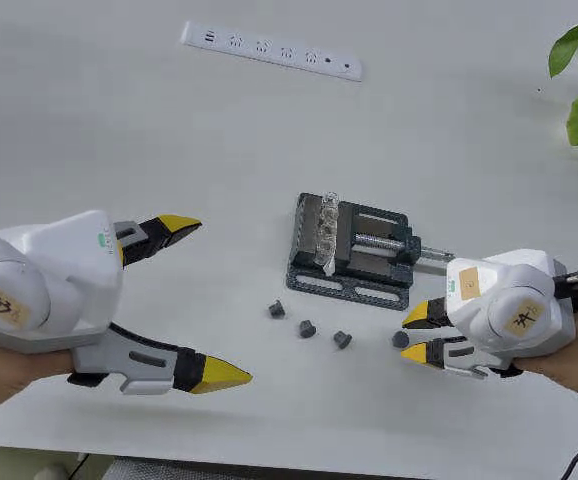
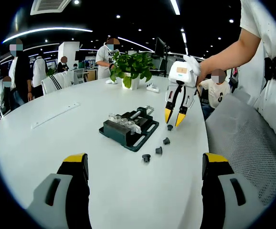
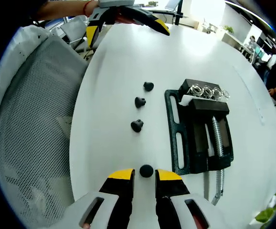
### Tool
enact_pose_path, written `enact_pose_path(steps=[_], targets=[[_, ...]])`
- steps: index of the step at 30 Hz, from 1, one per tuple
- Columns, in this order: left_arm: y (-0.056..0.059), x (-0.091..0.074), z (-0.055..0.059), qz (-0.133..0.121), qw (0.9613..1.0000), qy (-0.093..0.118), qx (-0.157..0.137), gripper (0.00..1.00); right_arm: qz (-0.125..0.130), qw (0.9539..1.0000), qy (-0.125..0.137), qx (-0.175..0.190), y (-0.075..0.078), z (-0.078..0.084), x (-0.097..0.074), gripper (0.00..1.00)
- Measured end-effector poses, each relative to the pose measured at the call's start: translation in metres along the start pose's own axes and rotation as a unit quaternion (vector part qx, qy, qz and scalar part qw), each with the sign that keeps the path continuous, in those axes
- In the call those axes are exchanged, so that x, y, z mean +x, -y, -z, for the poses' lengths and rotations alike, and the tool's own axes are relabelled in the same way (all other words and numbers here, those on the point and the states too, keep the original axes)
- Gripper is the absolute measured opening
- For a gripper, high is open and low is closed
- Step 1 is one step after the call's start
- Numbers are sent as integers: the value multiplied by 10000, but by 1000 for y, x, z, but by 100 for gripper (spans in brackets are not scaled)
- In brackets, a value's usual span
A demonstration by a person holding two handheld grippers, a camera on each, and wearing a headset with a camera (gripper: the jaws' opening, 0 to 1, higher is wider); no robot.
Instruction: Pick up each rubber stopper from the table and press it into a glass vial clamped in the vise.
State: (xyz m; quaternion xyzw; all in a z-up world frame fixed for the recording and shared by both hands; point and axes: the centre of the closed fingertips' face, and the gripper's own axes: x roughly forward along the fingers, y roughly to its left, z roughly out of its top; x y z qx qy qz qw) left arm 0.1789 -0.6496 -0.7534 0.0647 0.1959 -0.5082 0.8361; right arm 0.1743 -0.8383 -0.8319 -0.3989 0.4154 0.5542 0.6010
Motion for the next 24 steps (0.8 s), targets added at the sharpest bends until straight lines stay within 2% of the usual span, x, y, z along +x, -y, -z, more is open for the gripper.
enact_pose_path(steps=[24], targets=[[0, 3, -2, 28, 9999, 67, -87, 99, -43, 9995, -186, -233, 3, 4, 6, 9]])
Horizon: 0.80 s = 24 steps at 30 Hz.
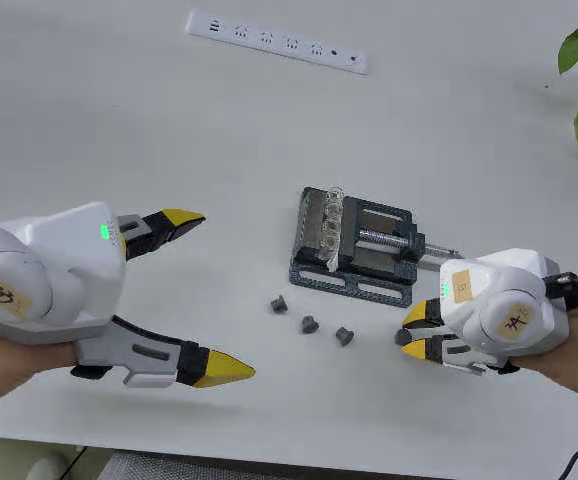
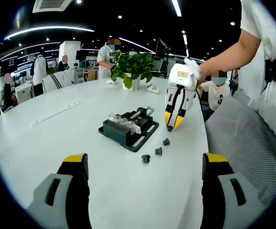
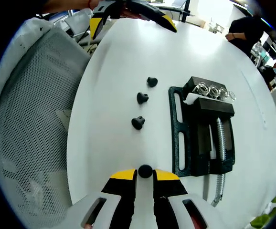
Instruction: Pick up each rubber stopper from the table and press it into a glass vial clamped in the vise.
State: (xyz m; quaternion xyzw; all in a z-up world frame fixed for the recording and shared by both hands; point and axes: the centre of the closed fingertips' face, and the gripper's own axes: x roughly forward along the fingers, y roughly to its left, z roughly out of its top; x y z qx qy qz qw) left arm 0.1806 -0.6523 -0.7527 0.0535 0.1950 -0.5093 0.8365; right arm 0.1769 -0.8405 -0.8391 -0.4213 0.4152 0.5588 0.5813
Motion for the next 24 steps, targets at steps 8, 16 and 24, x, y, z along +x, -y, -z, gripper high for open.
enact_pose_path(steps=[8, 16, 24], targets=[[0, -1, 1, -8, 10000, -4, -15, 99, -10, 10000, -4, -4, 1, -1, 0, 8], [-1, 1, 1, 15, 10000, 2, -17, 99, -17, 10000, -37, -32, 1, 1, -1, 8], [0, 0, 0, 26, 10000, 23, -10, 99, -64, 10000, -41, -45, -2, 0, 1, 8]])
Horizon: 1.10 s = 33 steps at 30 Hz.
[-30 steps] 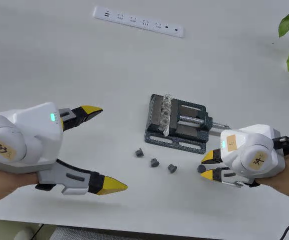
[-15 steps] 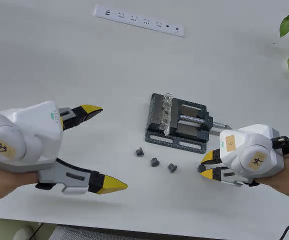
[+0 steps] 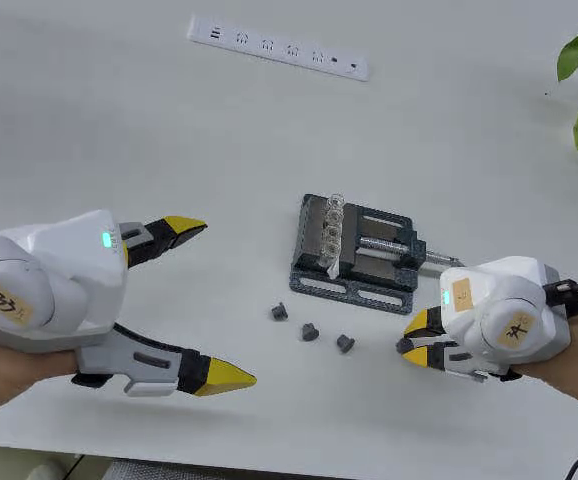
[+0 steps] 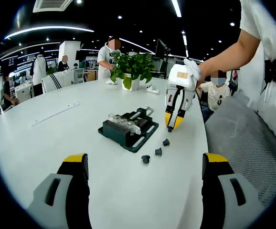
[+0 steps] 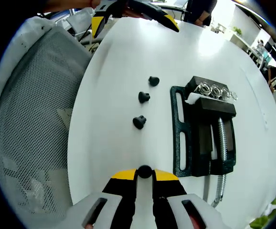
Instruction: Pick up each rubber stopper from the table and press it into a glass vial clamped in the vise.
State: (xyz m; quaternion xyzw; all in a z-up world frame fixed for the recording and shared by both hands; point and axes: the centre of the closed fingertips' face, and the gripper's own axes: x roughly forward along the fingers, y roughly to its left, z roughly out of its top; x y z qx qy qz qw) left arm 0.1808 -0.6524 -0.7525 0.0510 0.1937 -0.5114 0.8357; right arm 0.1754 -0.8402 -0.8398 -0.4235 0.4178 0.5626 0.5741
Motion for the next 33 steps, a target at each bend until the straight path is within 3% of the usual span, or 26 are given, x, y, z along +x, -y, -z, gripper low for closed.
enact_pose_path(steps=[13, 25, 33], targets=[[1, 0, 2, 31, 10000, 6, 11, 99, -28, 10000, 70, 36, 1, -7, -6, 7], [-1, 0, 1, 31, 10000, 21, 34, 99, 10, 9998, 202, 4, 10, -30, -30, 7], [0, -1, 2, 32, 10000, 42, 35, 99, 98, 9992, 376, -57, 26, -52, -49, 6]])
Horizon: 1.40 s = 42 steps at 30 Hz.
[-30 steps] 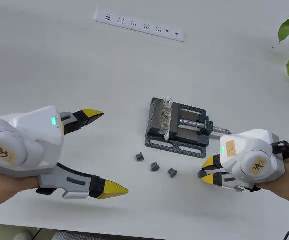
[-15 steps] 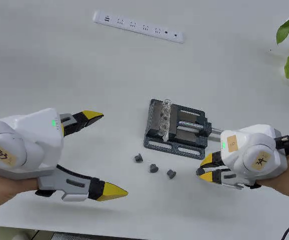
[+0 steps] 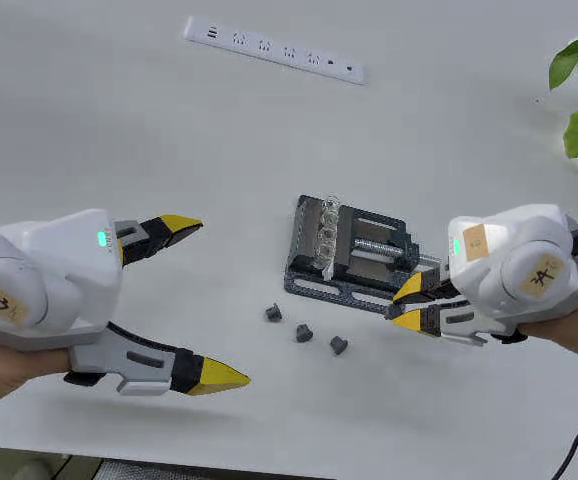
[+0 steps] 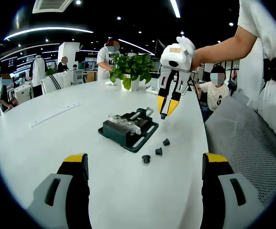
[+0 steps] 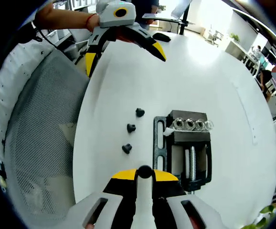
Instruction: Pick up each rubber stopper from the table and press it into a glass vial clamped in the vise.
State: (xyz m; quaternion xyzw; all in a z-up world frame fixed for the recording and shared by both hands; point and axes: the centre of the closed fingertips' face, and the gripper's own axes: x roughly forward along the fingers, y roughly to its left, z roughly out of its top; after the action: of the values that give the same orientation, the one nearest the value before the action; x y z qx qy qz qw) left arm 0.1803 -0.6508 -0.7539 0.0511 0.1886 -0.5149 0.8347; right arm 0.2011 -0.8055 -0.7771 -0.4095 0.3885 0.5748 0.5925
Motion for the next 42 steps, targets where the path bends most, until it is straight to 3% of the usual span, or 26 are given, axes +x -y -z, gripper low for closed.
enact_pose_path(steps=[9, 19, 22, 33, 42], targets=[[2, 0, 0, 10, 10000, 41, -22, 99, 49, 9998, 6, -183, 20, -17, -12, 6], [1, 0, 1, 7, 10000, 50, -27, 99, 148, 9995, 147, -238, 56, -43, -21, 6], [2, 0, 1, 25, 10000, 53, -31, 95, 168, 9994, 173, -258, 66, -48, -20, 6], [1, -1, 2, 32, 9999, 72, -87, 99, 271, 9992, 184, -222, 98, -61, -9, 6], [0, 1, 1, 82, 9999, 111, -77, 99, 286, 9993, 229, -122, 113, -66, 1, 6]])
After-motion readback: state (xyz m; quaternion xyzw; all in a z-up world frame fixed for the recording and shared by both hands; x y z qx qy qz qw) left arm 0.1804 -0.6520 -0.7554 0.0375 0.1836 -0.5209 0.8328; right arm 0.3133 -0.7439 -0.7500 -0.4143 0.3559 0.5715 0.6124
